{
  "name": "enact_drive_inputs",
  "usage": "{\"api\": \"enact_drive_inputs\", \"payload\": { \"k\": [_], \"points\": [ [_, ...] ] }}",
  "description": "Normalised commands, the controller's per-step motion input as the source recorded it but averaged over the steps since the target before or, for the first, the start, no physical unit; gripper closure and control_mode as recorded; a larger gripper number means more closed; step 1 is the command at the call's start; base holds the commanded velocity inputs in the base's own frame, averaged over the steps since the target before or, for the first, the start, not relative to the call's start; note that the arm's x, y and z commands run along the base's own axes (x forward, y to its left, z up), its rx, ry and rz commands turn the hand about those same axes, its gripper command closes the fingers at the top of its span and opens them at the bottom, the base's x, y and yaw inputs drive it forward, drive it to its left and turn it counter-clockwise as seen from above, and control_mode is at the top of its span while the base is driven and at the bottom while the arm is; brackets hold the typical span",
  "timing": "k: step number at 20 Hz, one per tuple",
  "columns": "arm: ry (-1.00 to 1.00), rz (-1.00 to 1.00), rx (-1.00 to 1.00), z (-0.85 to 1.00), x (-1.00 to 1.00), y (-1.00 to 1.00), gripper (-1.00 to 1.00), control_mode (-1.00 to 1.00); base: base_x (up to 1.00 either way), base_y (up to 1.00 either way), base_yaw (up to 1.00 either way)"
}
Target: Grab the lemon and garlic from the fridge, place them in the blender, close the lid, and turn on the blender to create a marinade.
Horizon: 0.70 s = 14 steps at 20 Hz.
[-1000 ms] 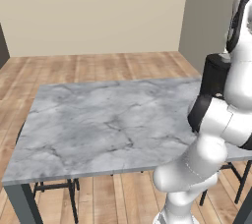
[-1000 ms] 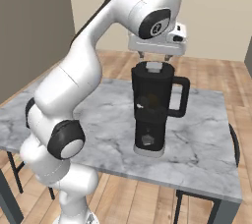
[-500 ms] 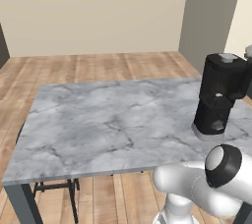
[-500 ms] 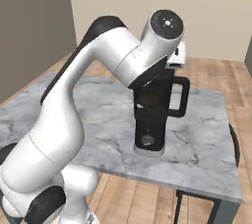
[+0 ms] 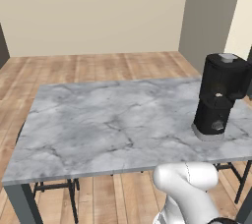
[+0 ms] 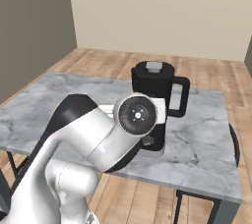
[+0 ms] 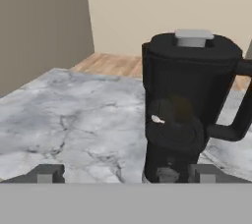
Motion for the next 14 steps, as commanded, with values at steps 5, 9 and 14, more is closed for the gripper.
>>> {"api": "enact_drive_inputs", "payload": {
  "k": [5, 9, 14],
  "points": [
    [-0.01, 0.24, -0.01, -1.0, -0.42, 0.0, -1.0, -1.0, 0.0, 0.0, 0.0],
    [-0.11, 0.21, -0.01, -0.65, -0.04, 0.0, -1.0, -1.0, 0.0, 0.0, 0.0],
    [-0.17, 0.13, 0.0, -0.03, 0.3, 0.0, -1.0, -1.0, 0.0, 0.0, 0.0]
  ]
}}
